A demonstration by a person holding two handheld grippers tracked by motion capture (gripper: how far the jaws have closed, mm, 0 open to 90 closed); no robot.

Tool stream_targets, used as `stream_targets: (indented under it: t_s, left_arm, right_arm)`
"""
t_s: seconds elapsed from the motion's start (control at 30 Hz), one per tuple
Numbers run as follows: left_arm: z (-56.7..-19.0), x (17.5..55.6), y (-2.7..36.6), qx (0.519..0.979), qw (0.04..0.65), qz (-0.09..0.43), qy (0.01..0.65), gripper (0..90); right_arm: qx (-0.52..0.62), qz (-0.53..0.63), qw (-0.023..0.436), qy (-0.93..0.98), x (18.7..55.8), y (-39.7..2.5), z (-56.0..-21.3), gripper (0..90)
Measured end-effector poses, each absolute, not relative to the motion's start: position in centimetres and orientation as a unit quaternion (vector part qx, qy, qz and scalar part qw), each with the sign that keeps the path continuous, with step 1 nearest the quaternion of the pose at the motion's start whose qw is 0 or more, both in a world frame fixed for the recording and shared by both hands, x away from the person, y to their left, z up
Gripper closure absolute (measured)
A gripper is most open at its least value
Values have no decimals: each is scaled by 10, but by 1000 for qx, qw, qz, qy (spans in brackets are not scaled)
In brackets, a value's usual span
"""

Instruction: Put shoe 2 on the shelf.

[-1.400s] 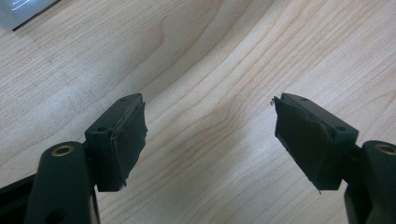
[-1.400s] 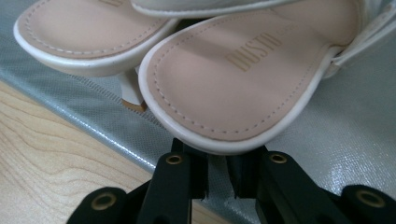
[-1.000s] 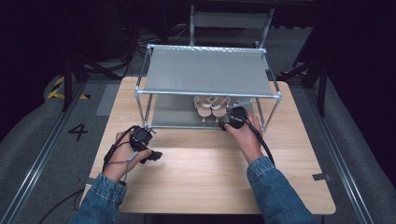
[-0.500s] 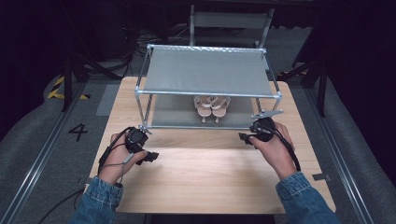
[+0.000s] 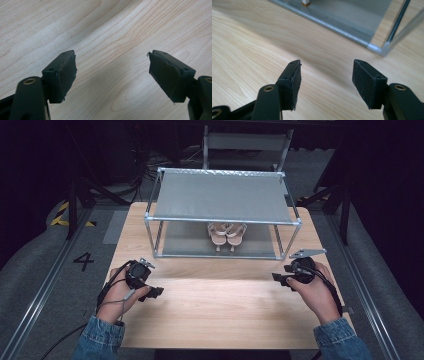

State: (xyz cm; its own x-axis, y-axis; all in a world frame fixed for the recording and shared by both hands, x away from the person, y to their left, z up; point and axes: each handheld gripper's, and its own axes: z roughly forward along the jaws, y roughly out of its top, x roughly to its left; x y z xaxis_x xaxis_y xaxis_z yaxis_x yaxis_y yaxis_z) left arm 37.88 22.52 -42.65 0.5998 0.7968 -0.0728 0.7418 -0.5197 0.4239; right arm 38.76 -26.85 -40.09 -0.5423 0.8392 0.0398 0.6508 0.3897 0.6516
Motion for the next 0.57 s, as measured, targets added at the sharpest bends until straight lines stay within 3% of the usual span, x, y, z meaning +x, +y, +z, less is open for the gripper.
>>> stream_targets:
  t_s: [0.57]
  left_arm:
    - [-427, 371, 240, 863, 215, 81, 450, 199]
  right_arm:
    - [462, 311, 152, 816, 379, -301, -428, 376]
